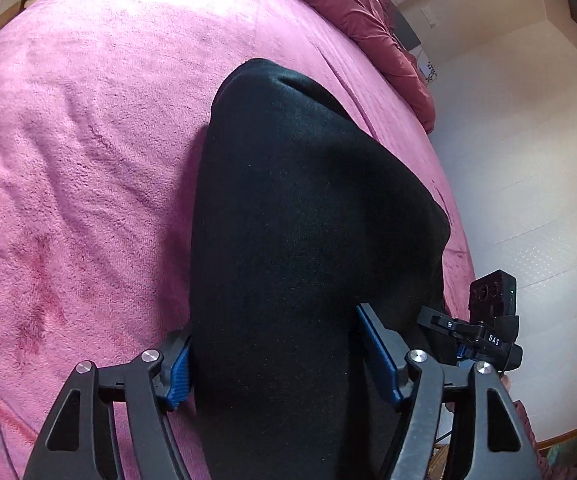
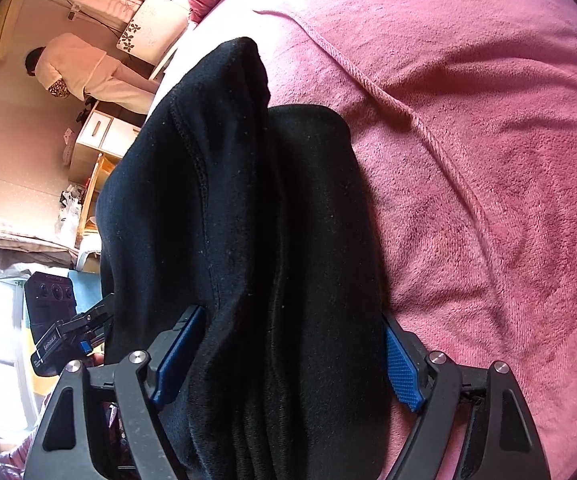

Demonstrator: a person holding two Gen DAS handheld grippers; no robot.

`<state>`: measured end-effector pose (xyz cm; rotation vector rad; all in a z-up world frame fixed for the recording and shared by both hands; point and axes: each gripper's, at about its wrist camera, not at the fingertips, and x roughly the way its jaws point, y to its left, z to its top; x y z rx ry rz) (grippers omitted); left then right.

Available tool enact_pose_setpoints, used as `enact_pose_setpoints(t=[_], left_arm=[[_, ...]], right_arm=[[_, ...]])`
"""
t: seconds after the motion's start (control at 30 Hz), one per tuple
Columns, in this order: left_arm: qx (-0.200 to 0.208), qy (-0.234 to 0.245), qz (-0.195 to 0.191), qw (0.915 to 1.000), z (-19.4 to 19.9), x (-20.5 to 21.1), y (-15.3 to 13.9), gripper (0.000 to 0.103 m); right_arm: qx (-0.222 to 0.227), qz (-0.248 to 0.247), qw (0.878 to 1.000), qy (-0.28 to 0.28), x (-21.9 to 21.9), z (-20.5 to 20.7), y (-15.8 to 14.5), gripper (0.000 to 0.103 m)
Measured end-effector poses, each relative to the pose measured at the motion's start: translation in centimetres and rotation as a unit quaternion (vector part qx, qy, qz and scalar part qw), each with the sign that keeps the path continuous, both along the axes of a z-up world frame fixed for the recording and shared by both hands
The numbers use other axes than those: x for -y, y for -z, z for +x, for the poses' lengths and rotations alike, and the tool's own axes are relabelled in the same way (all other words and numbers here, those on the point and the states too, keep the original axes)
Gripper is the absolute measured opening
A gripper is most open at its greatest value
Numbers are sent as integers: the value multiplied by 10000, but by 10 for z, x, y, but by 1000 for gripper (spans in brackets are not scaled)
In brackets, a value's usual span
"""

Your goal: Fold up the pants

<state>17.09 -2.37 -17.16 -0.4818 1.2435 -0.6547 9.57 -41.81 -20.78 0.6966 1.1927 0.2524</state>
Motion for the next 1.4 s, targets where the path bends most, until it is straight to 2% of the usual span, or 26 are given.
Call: enact_pose_setpoints(t=[0.07, 0.13, 0.23, 0.33, 0.47, 0.6, 0.73, 0.93, 1.07, 1.17, 1.23, 1.3, 1.4], left_arm=[[-84, -16, -92, 9999, 0, 0, 3, 64], [-60, 3, -148, 9999, -5, 0, 0, 59], [82, 54, -198, 9998, -10, -4, -6, 49], [215, 80, -343, 9991, -17, -8, -15, 44], [452, 4, -406, 9982, -20, -23, -34, 44], [745, -156, -376, 9964, -10, -49, -57, 44], [1053, -368, -187, 9936, 16, -76, -78, 44], [1304, -709, 199, 9887, 68, -106, -95, 44], [1179, -873, 427, 9883, 95, -115, -81, 45], [815, -913, 612, 9906, 108, -115, -53, 47], [637, -913, 882, 9899, 110, -108, -32, 50], [632, -935, 1036, 9882, 105, -106, -17, 55], [626, -1074, 976, 9874, 106, -108, -11, 60]], right_arm=[[36, -128, 9999, -47, -4, 5, -3, 73], [90, -164, 9998, -82, -8, 4, -5, 62], [175, -294, 9993, -135, -13, 2, -14, 51], [312, -457, 9982, -228, -21, 3, -30, 47], [541, -489, 9963, -447, -36, 16, -52, 46], [798, -380, 9937, -683, -58, 47, -68, 46], [932, -308, 9914, -862, -89, 95, -76, 46], [963, -270, 9900, -999, -132, 167, -82, 46], [774, -278, 9903, -1118, -150, 199, -71, 46], [413, -371, 9916, -1168, -159, 213, -45, 48], [284, -395, 9923, -1139, -157, 214, -29, 53], [337, -250, 9934, -1067, -154, 213, -21, 54], [408, -271, 9926, -1109, -145, 211, -20, 54]])
